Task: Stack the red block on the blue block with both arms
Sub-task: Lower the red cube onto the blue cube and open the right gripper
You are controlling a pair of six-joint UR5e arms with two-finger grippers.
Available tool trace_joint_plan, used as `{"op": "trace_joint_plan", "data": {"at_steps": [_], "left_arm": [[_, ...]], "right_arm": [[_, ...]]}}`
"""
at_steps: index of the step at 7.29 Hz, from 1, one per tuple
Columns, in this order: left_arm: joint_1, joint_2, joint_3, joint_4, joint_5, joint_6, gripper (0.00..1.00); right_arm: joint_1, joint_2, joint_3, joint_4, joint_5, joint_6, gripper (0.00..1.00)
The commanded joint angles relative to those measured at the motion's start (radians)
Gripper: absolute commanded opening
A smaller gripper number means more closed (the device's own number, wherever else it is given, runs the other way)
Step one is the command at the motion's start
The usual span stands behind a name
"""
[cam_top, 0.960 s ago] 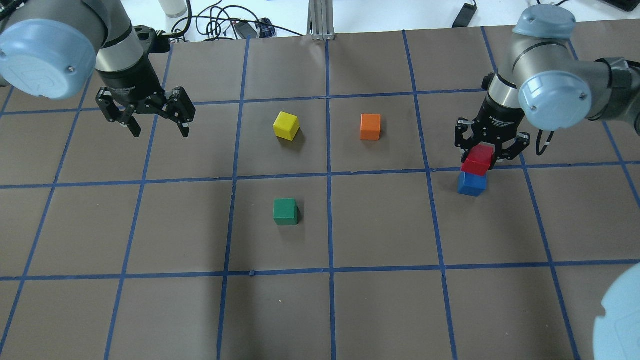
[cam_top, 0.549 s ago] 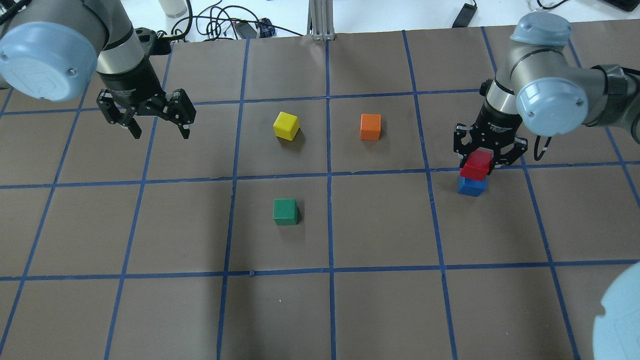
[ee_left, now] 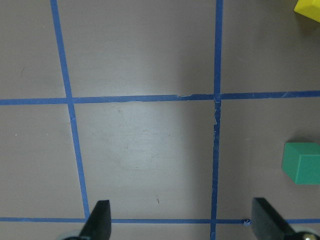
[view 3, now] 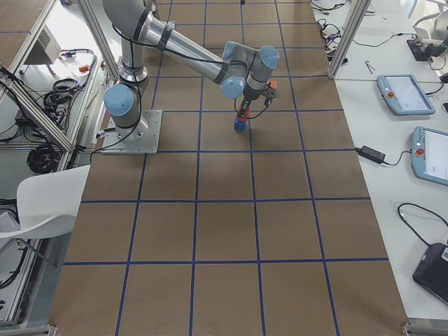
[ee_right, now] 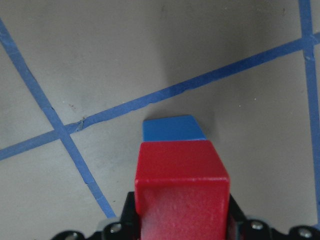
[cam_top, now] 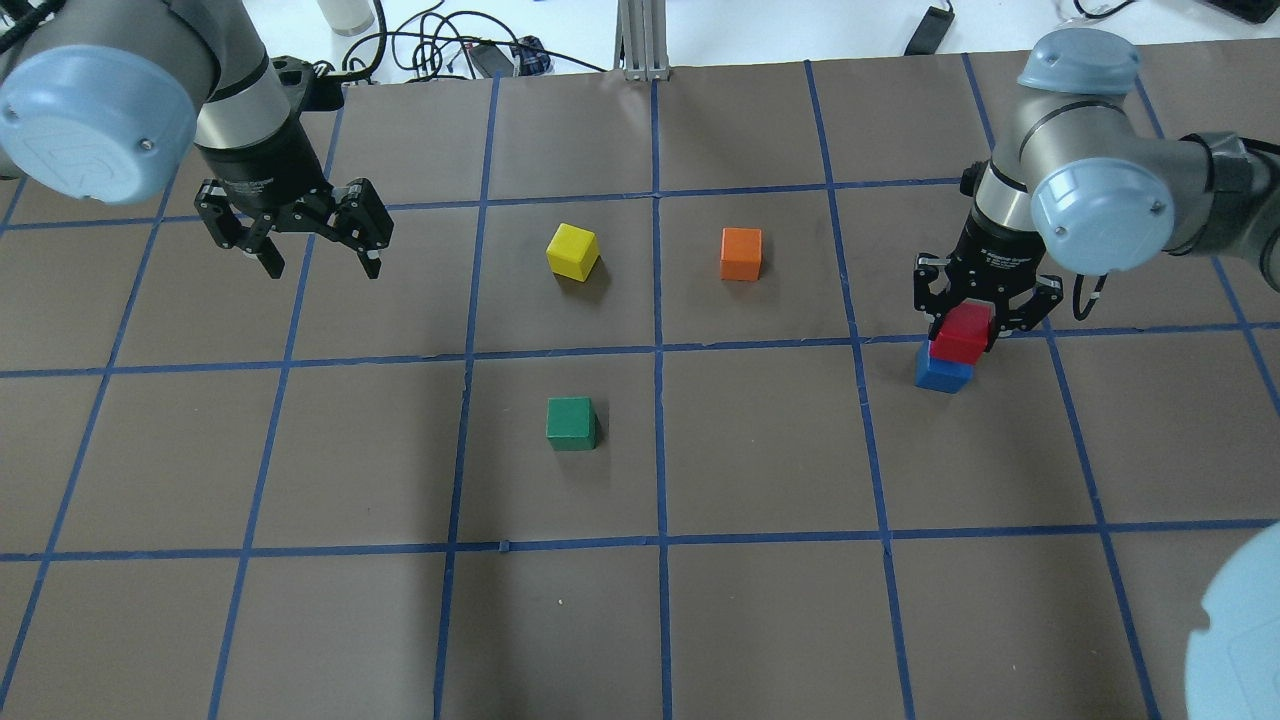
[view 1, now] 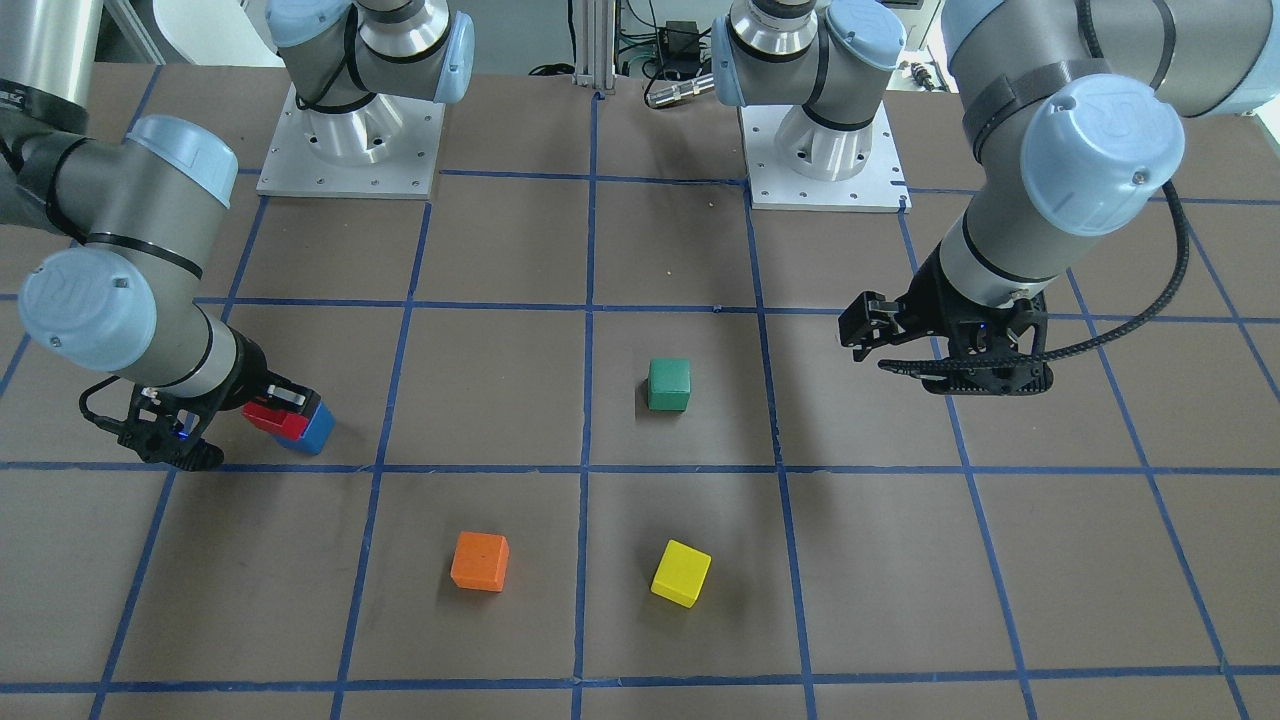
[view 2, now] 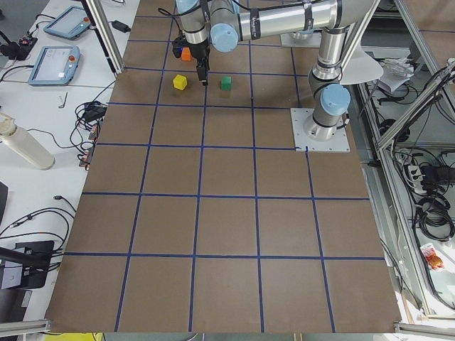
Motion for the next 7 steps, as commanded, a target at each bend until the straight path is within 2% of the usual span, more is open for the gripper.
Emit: {"op": "trace_joint_plan", "data": {"at_steps": [1, 2, 3, 4, 5, 7], "left_arm": [[0.000, 0.000, -0.001, 0.001, 0.000, 0.000, 1.00], [0.000, 0.000, -0.001, 0.001, 0.000, 0.000, 1.00], [0.000, 0.000, -0.001, 0.001, 0.000, 0.000, 1.00], [0.000, 0.000, -0.001, 0.001, 0.000, 0.000, 1.00], [0.000, 0.000, -0.001, -0.001, 0.000, 0.000, 1.00], [0.000, 0.000, -0.001, 0.001, 0.000, 0.000, 1.00]], "right_arm": [[0.000, 0.000, 0.020, -0.016, 0.001, 0.001, 0.02], [0.000, 0.000, 0.020, -0.017, 0.001, 0.000, 0.09], [0.000, 0.001, 0.017, -0.017, 0.001, -0.004, 0.23], [0.000, 0.000, 0.018, -0.017, 0.001, -0.004, 0.73], [0.000, 0.000, 0.018, -0.017, -0.001, -0.005, 0.91], [0.000, -0.003, 0.009, -0.016, -0.007, -0.022, 1.00]]}}
